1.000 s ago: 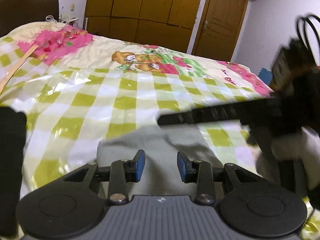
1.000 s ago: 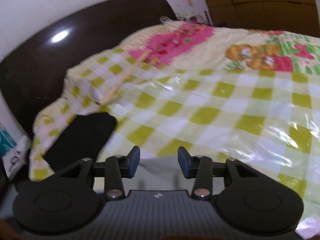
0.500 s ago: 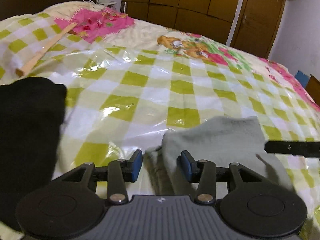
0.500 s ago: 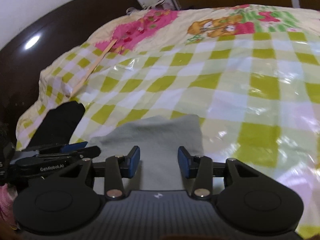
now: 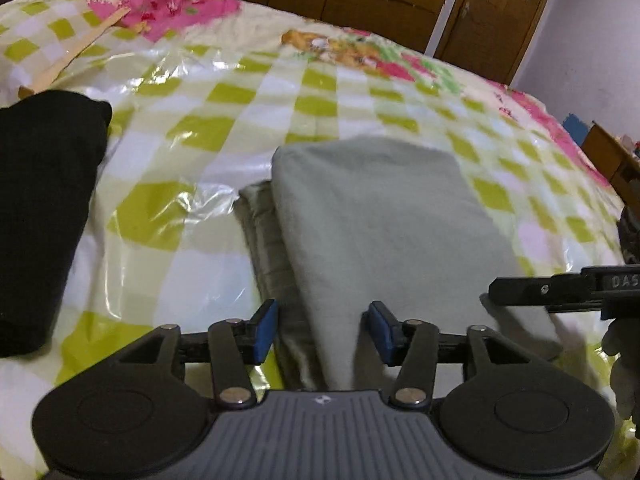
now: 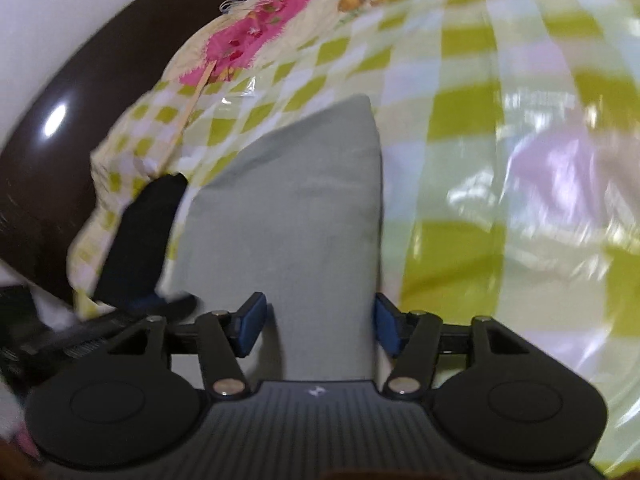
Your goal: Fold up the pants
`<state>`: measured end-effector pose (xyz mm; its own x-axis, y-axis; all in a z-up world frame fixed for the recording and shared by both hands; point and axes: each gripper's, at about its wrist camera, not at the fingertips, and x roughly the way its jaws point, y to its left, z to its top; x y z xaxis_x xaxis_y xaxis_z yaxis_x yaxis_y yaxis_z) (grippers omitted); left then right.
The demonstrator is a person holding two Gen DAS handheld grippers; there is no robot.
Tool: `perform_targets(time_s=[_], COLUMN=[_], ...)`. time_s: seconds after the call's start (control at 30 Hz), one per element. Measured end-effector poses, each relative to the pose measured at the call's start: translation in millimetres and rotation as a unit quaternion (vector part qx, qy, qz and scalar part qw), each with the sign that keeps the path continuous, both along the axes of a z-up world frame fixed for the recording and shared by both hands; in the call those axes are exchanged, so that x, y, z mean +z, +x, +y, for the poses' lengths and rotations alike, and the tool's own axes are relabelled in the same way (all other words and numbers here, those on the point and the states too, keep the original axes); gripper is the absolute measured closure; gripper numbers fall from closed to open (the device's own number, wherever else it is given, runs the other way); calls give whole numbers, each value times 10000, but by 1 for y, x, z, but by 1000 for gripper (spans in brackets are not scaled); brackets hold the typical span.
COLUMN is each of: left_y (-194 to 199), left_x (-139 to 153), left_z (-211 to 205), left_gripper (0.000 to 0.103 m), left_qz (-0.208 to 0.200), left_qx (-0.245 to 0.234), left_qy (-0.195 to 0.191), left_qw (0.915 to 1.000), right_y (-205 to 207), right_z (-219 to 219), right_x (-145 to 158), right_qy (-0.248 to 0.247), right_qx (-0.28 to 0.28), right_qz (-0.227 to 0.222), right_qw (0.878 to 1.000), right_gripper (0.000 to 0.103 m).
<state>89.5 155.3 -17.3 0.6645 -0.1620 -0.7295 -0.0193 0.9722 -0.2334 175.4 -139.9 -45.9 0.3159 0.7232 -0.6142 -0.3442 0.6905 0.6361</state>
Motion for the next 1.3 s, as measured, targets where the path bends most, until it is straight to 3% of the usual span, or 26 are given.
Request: perform_targets(time_s=[0.2, 0.23, 0.37, 0.5, 0.7, 0.87, 1.03, 1.3], left_y=[4, 5, 5, 2, 11, 17, 11, 0], left_x=[2, 0, -3, 0, 2, 6, 17, 29], left_z=[4, 3, -7, -31, -86, -140, -168, -172], left_gripper=[38, 38, 38, 39, 39, 39, 39, 39], left_qz=[1, 69, 175, 183, 173, 200, 208, 233], left_qx=[43, -12, -170, -464, -1069, -1698, -1774, -1611], left_qy=[156, 180, 103, 92, -2, 103, 453, 838], left_qw=[9999, 9998, 9996, 9987, 9941, 9852, 9829, 9831], right_y=[10, 10, 2, -6, -20, -31, -46, -83], right_z=[12, 15, 23, 6, -38, -93, -125, -140], right_x=[-6, -7, -4, -2, 11, 17, 25, 55], right_qy=[292, 284, -69, -181, -547, -926, -1180, -1501], right_qx=[1, 27, 251, 210, -178, -808, -1184, -1478], right_qz=[97, 99, 3, 67, 29, 48, 2, -682], right_qw=[9995, 9995, 9997, 9996, 9983, 9924, 9859, 9752], right_gripper=[36, 39, 69, 76, 76, 74, 63, 63])
